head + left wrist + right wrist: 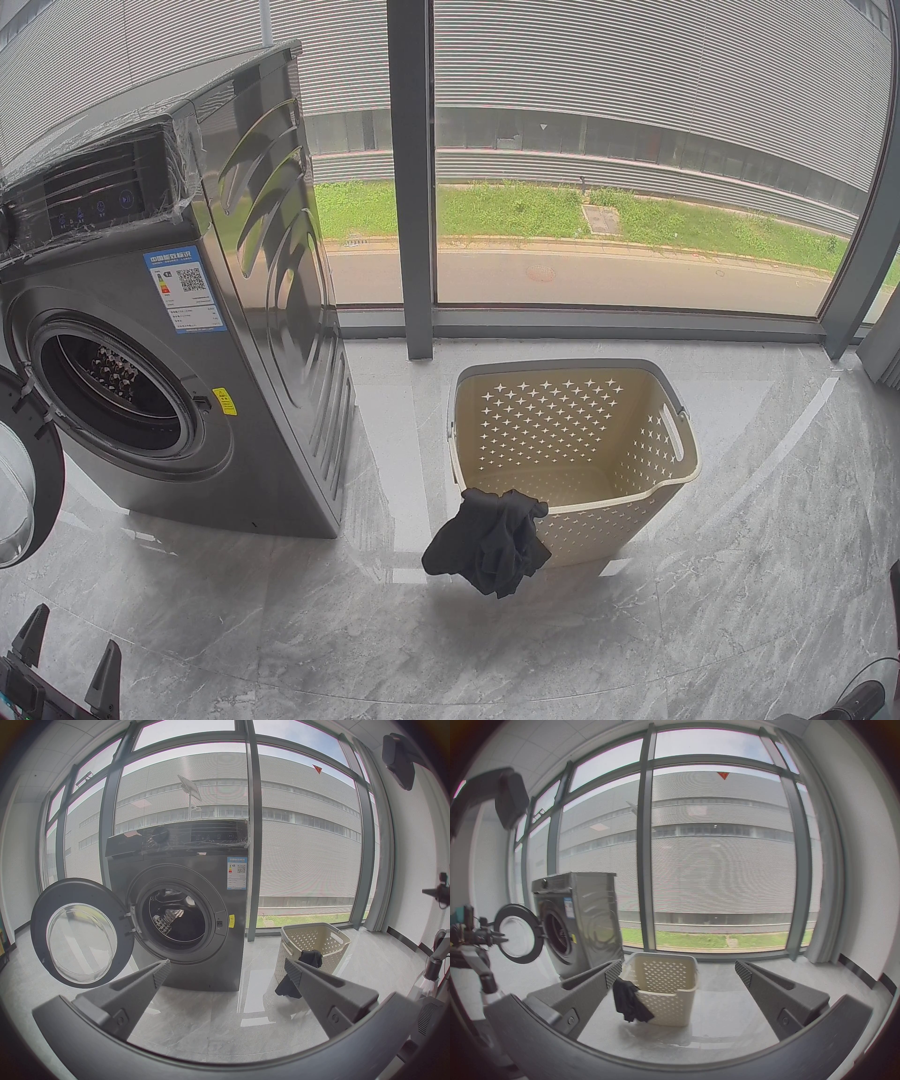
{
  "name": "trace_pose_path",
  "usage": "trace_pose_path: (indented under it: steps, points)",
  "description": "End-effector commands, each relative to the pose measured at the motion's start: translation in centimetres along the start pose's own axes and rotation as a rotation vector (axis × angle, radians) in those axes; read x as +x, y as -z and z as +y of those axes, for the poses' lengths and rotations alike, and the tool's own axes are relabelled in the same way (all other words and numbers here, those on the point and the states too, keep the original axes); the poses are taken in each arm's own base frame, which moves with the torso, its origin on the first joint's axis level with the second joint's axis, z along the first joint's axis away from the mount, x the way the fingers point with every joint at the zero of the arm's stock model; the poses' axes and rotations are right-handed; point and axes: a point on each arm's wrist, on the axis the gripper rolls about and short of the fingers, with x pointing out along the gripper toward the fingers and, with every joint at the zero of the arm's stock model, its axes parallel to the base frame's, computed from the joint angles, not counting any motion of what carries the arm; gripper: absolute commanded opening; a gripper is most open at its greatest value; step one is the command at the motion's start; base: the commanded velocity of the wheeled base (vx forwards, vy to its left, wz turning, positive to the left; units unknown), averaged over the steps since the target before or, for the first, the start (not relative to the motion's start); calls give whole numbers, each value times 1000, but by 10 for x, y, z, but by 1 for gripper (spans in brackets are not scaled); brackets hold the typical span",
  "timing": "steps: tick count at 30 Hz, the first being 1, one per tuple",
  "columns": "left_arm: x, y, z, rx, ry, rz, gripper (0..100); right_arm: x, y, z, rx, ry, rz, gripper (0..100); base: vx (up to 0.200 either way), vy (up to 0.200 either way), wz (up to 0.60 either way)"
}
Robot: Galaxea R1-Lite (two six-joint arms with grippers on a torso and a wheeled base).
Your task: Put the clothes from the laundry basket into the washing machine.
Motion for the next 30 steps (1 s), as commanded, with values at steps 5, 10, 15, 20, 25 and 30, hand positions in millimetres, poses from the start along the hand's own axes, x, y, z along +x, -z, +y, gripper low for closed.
trace_pose_path:
  steps: [5,10,15,20,25,30]
  points:
    - [0,5,0,0,-2,3,100,117,-5,8,119,-444,523,100,0,0,0]
    - [0,5,0,-2,0,5,100,159,12,29,136,-531,627,100,0,0,0]
    - [0,5,0,-2,0,3,100,184,29,42,115,-517,701,100,0,0,0]
    - [0,5,0,-2,-2,5,100,210,44,53,123,-515,749,100,0,0,0]
    - [0,5,0,-2,1,3,100,226,64,62,126,-481,800,100,0,0,0]
    - [0,5,0,-2,1,3,100,242,79,69,115,-473,811,100,0,0,0]
